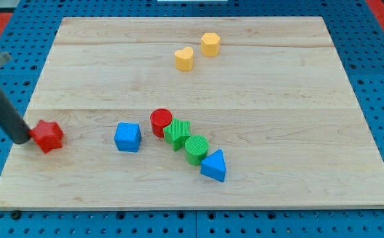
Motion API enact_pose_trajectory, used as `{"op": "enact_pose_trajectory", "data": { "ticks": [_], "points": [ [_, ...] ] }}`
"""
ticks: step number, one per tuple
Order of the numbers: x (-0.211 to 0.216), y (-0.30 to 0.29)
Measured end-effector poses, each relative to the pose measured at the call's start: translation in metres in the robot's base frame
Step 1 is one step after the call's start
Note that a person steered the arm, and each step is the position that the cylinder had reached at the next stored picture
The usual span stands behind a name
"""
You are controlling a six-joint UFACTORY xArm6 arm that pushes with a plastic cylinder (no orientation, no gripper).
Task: Slightly push the blue cube upwards to the left of the red circle
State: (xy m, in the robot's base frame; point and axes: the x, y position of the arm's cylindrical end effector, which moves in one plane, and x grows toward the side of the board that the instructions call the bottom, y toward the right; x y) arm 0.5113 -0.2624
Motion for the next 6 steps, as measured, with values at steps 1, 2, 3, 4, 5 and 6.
{"op": "enact_pose_trajectory", "data": {
  "ticks": [1, 2, 3, 4, 5, 6],
  "points": [
    [0.008, 0.029],
    [0.027, 0.031],
    [0.064, 0.050],
    [0.064, 0.118],
    [0.048, 0.142],
    [0.027, 0.147]
  ]
}}
